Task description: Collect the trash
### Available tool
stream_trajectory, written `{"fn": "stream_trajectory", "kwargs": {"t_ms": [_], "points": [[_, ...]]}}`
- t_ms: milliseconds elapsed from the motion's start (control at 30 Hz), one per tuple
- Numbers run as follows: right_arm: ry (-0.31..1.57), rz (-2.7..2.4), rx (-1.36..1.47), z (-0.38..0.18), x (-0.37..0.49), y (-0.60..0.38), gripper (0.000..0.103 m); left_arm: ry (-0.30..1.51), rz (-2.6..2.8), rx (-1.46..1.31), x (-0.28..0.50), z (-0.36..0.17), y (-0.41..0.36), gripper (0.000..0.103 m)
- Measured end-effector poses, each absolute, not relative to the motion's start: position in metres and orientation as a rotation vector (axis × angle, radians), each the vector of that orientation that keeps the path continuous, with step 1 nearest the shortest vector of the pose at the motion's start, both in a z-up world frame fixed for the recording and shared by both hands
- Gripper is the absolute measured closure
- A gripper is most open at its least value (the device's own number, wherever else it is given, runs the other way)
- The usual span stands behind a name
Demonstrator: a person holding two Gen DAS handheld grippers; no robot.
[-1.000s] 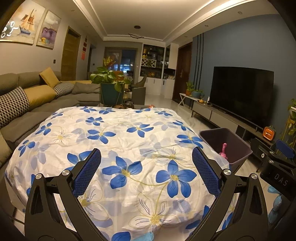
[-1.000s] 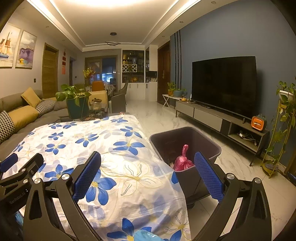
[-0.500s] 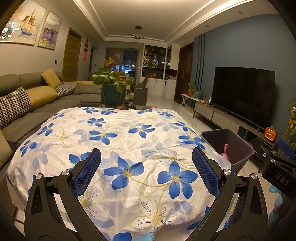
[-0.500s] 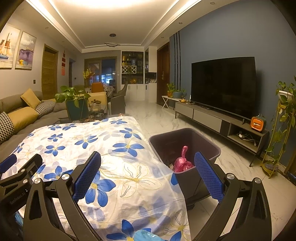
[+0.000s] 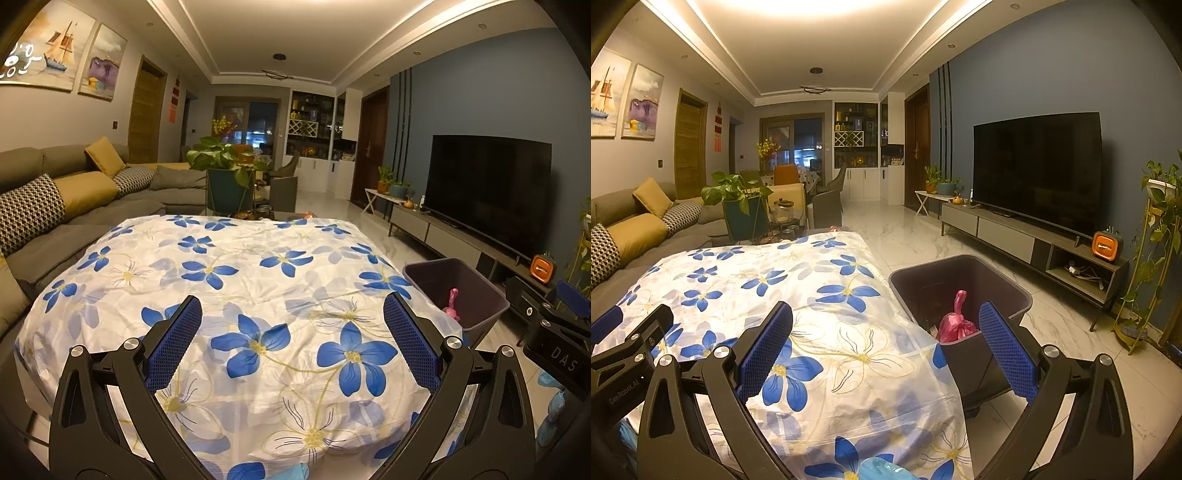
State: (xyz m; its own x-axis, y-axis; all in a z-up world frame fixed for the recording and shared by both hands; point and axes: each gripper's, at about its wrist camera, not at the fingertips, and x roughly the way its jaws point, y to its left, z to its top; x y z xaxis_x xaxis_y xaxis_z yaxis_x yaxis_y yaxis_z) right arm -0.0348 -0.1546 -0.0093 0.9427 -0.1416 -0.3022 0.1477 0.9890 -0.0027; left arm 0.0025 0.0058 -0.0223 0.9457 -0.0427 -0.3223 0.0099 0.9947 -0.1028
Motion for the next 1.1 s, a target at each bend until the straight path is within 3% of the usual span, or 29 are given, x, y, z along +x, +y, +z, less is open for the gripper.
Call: {"fn": "stream_trajectory", "kwargs": {"t_ms": [1100], "points": [[0.302,-0.149,0.025,-0.0077,-0.0362,-0.1559,0.006,0.326,-0.019,-0.102,-0.0002,-0.0216,0.0062,0.006]]}}
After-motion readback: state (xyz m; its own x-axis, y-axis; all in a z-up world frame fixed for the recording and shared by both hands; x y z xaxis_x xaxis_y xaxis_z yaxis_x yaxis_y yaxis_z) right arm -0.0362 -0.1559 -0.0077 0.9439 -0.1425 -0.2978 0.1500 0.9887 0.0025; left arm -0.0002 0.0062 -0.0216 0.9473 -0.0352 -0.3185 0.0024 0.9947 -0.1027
